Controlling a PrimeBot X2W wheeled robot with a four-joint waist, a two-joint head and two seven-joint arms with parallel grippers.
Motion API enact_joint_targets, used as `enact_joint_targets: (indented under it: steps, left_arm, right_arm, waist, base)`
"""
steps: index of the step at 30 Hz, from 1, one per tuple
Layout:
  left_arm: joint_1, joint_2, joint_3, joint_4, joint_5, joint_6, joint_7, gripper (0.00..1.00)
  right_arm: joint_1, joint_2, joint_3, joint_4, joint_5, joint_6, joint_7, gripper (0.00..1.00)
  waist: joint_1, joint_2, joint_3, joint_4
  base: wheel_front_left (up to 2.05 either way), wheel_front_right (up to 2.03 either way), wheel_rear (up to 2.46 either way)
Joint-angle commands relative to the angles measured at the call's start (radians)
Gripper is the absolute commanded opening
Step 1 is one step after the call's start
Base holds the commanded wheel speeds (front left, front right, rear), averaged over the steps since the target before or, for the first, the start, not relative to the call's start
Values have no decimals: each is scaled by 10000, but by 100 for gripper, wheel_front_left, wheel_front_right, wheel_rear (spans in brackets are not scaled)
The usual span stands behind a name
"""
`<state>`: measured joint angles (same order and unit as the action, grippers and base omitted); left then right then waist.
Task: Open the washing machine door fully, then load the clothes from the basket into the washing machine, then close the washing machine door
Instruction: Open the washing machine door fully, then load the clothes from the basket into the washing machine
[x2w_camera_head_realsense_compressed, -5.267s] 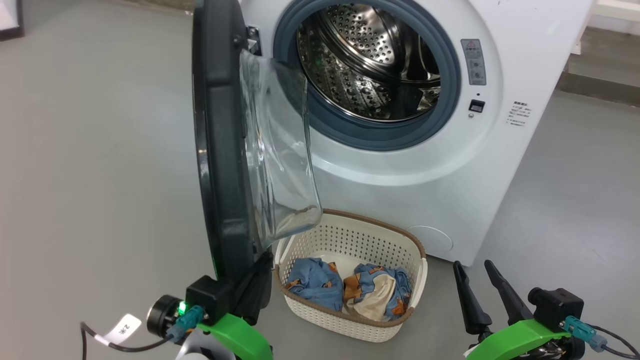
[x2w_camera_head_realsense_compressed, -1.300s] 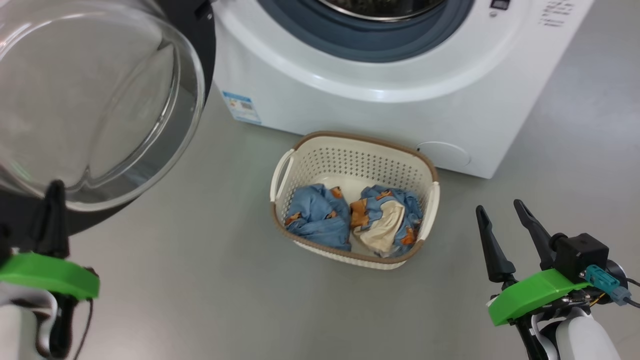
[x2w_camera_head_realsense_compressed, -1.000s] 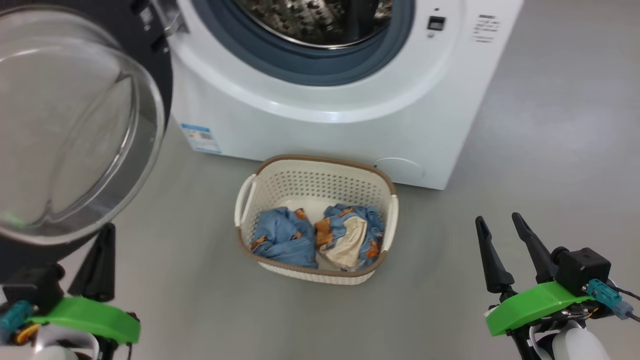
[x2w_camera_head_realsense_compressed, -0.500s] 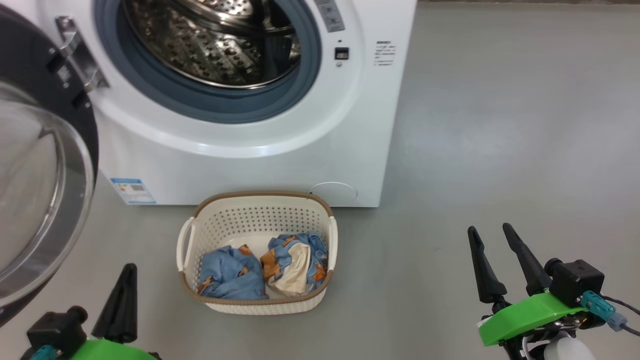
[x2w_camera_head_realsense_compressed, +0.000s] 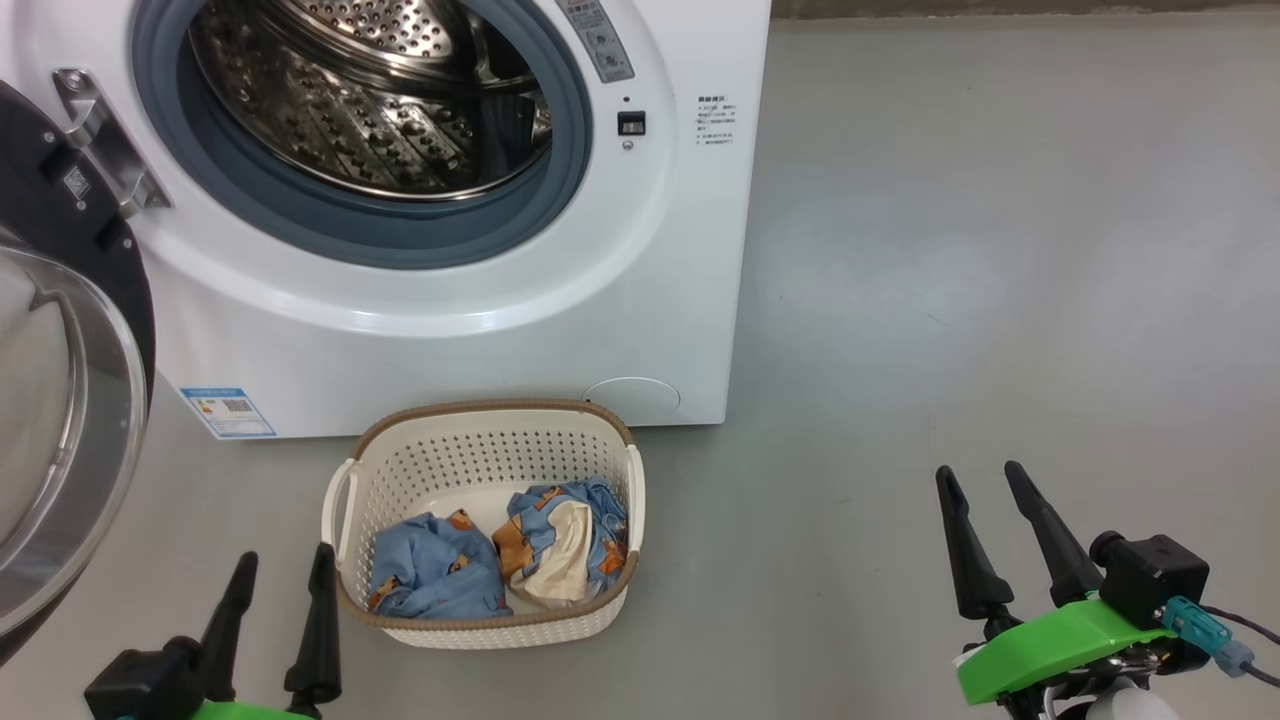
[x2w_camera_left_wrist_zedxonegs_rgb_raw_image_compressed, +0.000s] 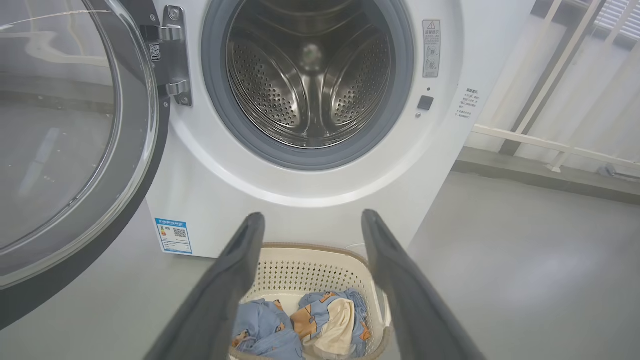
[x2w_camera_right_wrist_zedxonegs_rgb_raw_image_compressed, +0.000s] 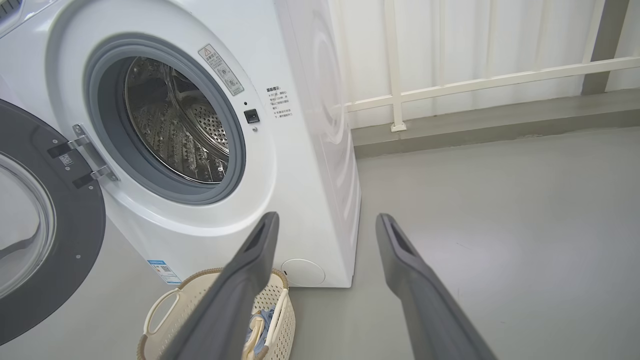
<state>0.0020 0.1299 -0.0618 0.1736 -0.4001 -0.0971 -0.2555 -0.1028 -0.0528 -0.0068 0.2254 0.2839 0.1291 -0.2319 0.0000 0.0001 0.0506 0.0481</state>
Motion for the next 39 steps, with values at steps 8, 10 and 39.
enact_joint_targets:
  steps: [8,10,39]
  left_arm:
    - [-144,-44,500,-331,233,-137,-63,100]
    - [-158,-36,482,-348,292,-179,-63,100]
    - [-320,-260,747,35,770,-329,-63,100]
  right_arm:
    - [-179,26,369,-43,12,16,-175,100]
    - [-186,26,377,-24,7,16,-182,100]
    - [-280,26,401,269,-55,16,-238,100]
  waist:
    - [0,-1,7,28]
    - [0,-1,2,39]
    - [0,-1,-72,154]
  base:
    - [0,0,0]
    - [0,0,0]
    - [0,0,0]
